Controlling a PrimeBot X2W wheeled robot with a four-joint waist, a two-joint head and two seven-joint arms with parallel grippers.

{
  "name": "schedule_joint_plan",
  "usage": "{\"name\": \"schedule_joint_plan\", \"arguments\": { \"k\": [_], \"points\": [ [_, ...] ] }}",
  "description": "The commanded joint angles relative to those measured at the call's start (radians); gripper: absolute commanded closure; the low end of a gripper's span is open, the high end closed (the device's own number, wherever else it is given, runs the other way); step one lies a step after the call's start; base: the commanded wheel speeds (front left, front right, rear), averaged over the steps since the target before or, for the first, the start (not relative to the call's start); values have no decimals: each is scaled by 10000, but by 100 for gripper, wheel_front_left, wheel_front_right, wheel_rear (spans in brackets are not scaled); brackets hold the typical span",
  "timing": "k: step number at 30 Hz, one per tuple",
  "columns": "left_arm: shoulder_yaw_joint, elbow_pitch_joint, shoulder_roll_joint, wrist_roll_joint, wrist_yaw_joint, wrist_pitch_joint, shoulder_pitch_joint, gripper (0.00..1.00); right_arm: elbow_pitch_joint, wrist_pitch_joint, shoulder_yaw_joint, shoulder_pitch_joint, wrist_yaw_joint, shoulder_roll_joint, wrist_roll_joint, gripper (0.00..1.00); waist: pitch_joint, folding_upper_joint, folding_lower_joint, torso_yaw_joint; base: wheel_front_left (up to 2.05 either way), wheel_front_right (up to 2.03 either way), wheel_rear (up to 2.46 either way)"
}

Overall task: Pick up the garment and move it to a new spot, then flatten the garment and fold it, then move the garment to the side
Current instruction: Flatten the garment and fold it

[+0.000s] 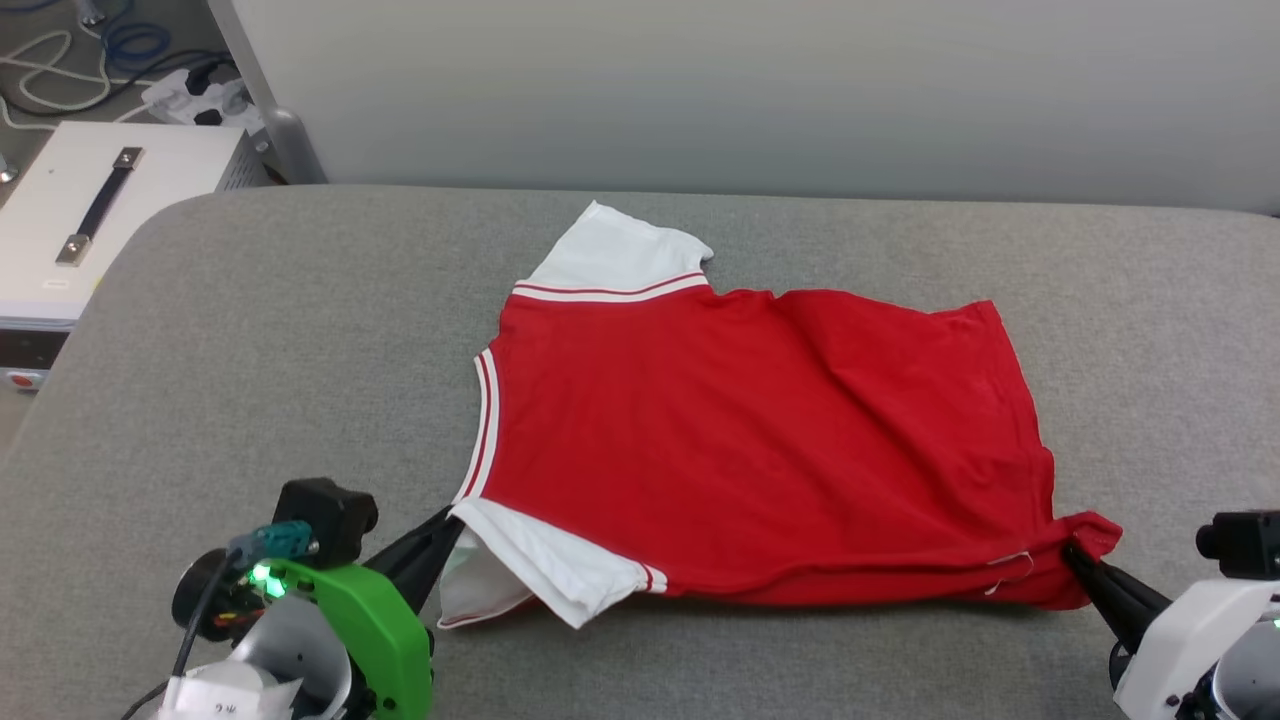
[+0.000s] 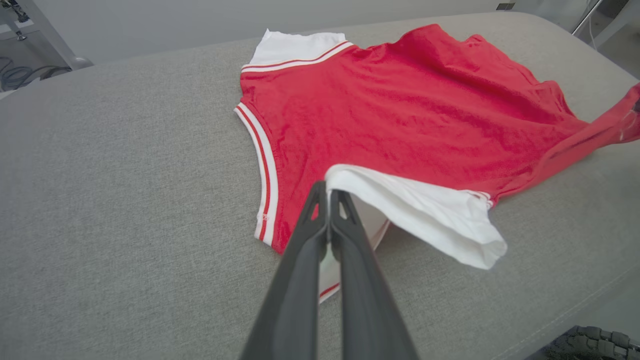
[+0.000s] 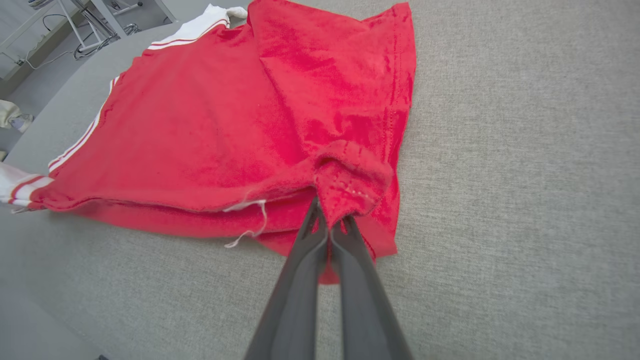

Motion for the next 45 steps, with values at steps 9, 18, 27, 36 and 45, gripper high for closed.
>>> {"name": "schedule_joint_plan", "arguments": {
  "k": [9,18,27,36,45],
  "points": [
    [-2,1808,-609,-106,-465,672,-2055,100,189,1075,-345,-1123,-11,641,-967,100,1249,0,1,-305,0,0,0],
    [-286,3788,-956,31,-906,1131,-3385,100,685,1724,-363,-1993,-11,1062,-1617,100,1814,0,1,-526,0,0,0],
    [-809,5271,-1315,291,-1308,1119,-4013,100,1218,1804,-246,-2412,-11,1258,-1914,100,2081,0,1,-596,0,0,0],
    [-559,6162,-1855,258,-1098,-9,-4244,0,1450,1389,-151,-2554,-11,1323,-1881,0,1805,0,1,-435,0,0,0],
    [441,5409,-2244,-634,-319,-1210,-3345,0,884,971,-478,-2001,-11,1143,-1751,0,895,0,1,-180,0,0,0]
  ]
}}
